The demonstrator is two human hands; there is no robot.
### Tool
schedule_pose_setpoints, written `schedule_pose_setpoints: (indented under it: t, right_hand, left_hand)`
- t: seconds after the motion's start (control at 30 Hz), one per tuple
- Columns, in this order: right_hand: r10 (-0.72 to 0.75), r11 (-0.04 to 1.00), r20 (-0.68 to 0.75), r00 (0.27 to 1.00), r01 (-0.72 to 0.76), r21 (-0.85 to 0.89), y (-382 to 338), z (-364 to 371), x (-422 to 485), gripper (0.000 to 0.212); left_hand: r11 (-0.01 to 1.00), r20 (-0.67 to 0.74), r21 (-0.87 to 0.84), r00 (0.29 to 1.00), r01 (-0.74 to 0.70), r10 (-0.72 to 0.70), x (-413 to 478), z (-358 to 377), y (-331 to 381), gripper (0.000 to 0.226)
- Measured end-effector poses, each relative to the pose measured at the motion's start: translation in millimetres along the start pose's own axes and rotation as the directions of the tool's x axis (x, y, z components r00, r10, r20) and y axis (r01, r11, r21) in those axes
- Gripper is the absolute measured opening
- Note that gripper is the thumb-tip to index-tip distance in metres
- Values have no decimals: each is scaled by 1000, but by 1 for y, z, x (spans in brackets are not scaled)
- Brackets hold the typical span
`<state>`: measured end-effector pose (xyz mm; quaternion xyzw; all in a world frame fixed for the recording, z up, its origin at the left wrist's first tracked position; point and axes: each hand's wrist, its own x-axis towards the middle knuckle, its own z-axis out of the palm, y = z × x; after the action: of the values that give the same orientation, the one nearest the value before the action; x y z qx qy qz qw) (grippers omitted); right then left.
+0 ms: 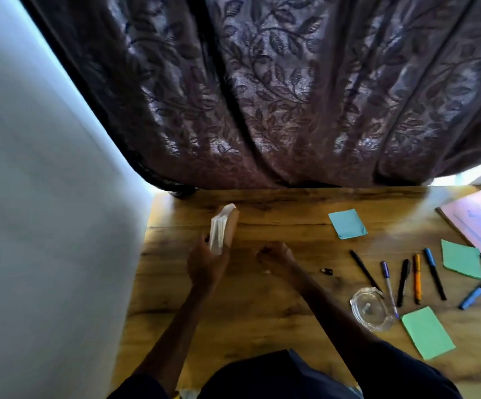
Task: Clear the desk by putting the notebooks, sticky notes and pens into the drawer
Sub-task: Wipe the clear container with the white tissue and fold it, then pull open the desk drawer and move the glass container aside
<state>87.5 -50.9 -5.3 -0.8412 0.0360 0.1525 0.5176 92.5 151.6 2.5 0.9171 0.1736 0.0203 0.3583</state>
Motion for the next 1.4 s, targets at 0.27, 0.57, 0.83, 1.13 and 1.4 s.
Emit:
schedule_pose_setpoints:
  t: [0.27, 0.57, 0.83, 1.13, 1.4]
  right_hand:
    - [112, 993, 167, 980, -116, 10, -62, 45, 56, 15]
    - [85, 996, 153, 985, -81, -30, -70, 64, 61, 15]
    - [89, 996, 149, 985, -86, -31, -52, 56, 52, 14]
    - [-29, 996, 95, 995, 36, -77, -37, 29, 24, 8]
    - [-28, 997, -94, 995, 20, -80, -2, -7, -26, 13]
  left_hand:
    - [986, -156, 9, 974, 166, -163, 57, -51, -43, 60]
    - [934, -185, -10, 917, 357, -353, 77, -58, -77, 61]
    - [967, -269, 56, 936, 250, -227, 69, -44, -82, 87]
    - [969, -241, 138, 943, -203, 232, 32, -35, -33, 88]
    - [832, -20, 42, 832, -553, 554, -7, 0, 13, 62]
